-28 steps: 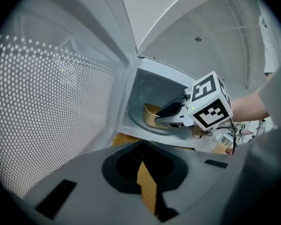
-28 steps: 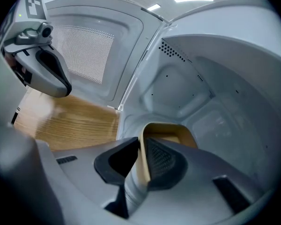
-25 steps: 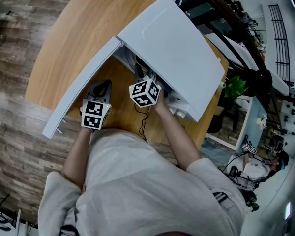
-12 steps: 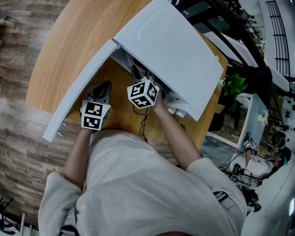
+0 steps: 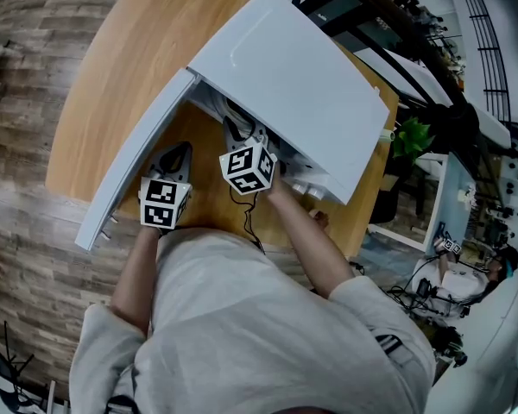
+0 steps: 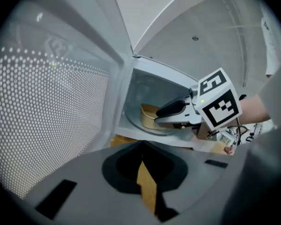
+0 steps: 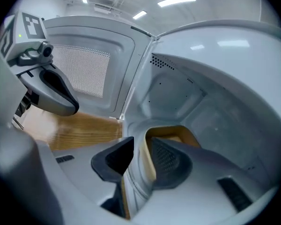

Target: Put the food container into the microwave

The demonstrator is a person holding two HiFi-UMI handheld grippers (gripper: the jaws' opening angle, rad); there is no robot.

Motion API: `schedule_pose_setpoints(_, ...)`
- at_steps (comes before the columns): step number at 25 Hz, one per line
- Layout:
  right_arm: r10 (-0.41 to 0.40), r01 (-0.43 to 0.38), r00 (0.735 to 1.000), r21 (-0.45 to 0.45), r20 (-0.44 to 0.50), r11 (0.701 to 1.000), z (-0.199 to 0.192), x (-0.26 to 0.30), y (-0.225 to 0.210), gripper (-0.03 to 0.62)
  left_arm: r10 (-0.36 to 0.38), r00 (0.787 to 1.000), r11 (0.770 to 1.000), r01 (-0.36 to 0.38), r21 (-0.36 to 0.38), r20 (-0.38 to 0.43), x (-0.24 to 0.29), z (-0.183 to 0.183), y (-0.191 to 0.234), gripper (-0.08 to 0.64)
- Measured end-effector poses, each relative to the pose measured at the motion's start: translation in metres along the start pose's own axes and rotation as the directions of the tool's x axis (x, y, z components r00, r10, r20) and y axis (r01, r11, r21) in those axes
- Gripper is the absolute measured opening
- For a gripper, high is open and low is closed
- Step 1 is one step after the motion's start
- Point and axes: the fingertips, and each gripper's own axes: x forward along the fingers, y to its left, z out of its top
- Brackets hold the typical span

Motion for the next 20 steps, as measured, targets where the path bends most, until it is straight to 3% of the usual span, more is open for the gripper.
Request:
schedule_pose_setpoints(9,0.004,-0.011,0.999,0.169,0.041,0.986,-0.003,-0.021,-0.003,0.118,0.004,1.000,1.000,-0.004,0.013,-0.006,-0.004,-0.002,-0.009,0.012)
schedule_pose_setpoints(14,0.031,-0.053,0.997,0.300,0.077,0.953,-0.010,-0.035,0.000,0.093,0.003,1.000,1.000,-0.002,0.021,-0.007,-0.004,-0.004,-0.018,0.012)
schedule_pose_setpoints(20,0.069,-0.121,0.987,0.396,0.144,0.910,-0.011,-0.056,0.004,0.007,0.009,1.000,0.999,-0.009,0.036,-0.008,-0.008,-0.002,-0.030,0.012)
